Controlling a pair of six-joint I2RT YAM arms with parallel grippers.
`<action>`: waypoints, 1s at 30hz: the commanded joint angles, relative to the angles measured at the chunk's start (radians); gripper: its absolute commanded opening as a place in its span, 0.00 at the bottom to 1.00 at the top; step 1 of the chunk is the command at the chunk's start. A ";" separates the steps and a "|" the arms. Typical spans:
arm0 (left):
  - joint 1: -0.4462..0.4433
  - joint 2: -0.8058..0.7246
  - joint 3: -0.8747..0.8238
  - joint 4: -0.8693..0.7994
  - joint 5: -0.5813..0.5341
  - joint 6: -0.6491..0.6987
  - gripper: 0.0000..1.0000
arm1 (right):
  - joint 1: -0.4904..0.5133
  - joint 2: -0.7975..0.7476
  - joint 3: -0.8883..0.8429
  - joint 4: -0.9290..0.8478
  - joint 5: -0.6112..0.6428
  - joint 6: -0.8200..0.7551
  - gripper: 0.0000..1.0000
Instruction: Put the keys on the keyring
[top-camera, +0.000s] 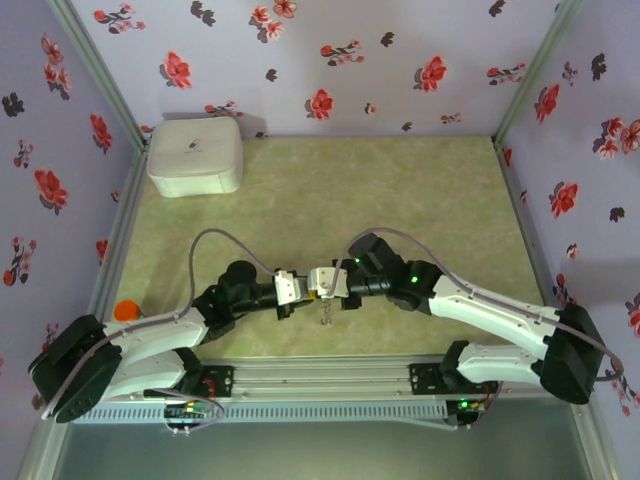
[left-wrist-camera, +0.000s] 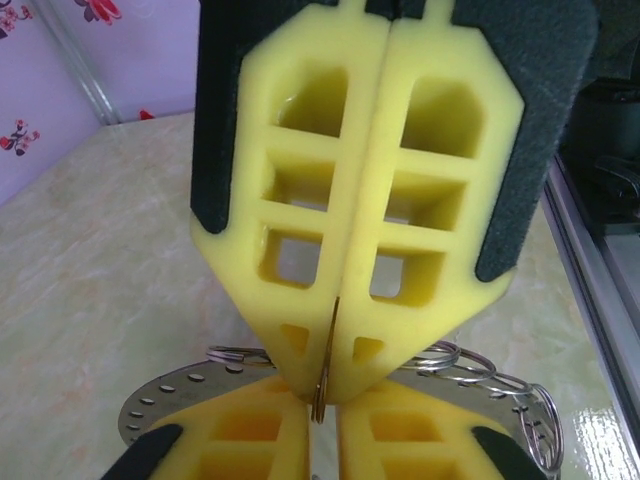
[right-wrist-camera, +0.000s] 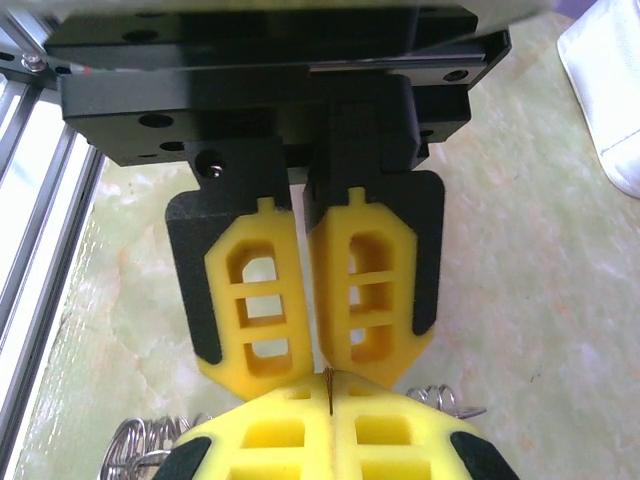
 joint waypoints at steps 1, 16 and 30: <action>-0.011 0.001 0.000 0.050 0.020 0.001 0.07 | 0.011 0.016 -0.009 0.010 0.004 -0.019 0.00; -0.049 -0.013 -0.040 0.012 -0.080 0.088 0.00 | 0.015 -0.077 -0.069 0.023 0.045 -0.017 0.42; -0.054 -0.029 -0.046 0.021 -0.091 0.124 0.00 | 0.022 -0.071 -0.087 0.019 0.026 -0.001 0.24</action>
